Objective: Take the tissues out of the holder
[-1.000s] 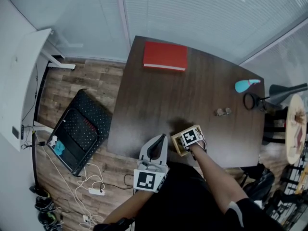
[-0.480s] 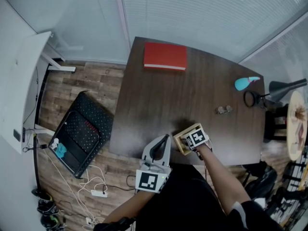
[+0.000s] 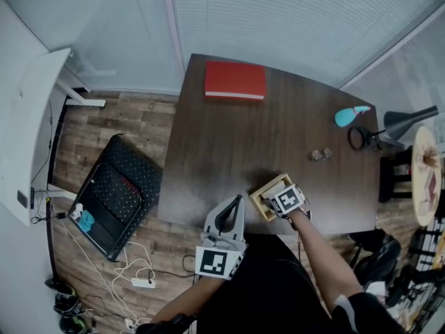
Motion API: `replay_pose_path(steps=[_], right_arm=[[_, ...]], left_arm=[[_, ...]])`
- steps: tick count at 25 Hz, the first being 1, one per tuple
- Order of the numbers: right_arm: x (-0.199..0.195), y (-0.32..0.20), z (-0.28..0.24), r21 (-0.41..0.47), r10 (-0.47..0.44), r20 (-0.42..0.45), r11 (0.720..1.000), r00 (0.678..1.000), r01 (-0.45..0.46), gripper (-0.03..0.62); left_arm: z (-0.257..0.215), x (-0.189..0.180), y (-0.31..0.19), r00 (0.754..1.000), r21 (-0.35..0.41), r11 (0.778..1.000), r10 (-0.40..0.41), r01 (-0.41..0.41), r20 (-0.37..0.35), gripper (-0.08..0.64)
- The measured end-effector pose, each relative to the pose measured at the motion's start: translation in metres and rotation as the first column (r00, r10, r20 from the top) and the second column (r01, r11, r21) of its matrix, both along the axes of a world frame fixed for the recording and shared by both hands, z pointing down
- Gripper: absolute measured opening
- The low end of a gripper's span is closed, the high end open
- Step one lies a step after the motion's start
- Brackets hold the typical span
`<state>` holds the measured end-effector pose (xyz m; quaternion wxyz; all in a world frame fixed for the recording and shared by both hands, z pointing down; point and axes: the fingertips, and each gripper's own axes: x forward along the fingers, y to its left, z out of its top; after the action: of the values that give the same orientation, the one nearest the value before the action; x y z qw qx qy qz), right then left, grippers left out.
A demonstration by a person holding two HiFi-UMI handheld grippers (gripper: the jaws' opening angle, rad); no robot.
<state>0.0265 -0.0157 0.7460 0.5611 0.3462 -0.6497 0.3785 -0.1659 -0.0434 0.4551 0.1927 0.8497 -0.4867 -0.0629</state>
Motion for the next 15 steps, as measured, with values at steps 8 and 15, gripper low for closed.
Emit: replay_pose_path(steps=[8,15], right_arm=[[-0.007,-0.016,-0.022,0.101,0.018,0.048,0.995,0.999,-0.022,0.407],[0.003,-0.017,-0.046,0.135,0.041,0.070,0.990,0.997,-0.050,0.406]], left_arm=[[0.006,0.007,0.017,0.999,0.001,0.999,0.050,-0.050,-0.017,-0.001],[0.006,0.020,0.020,0.997,0.010,0.997,0.083,-0.083,0.001,-0.002]])
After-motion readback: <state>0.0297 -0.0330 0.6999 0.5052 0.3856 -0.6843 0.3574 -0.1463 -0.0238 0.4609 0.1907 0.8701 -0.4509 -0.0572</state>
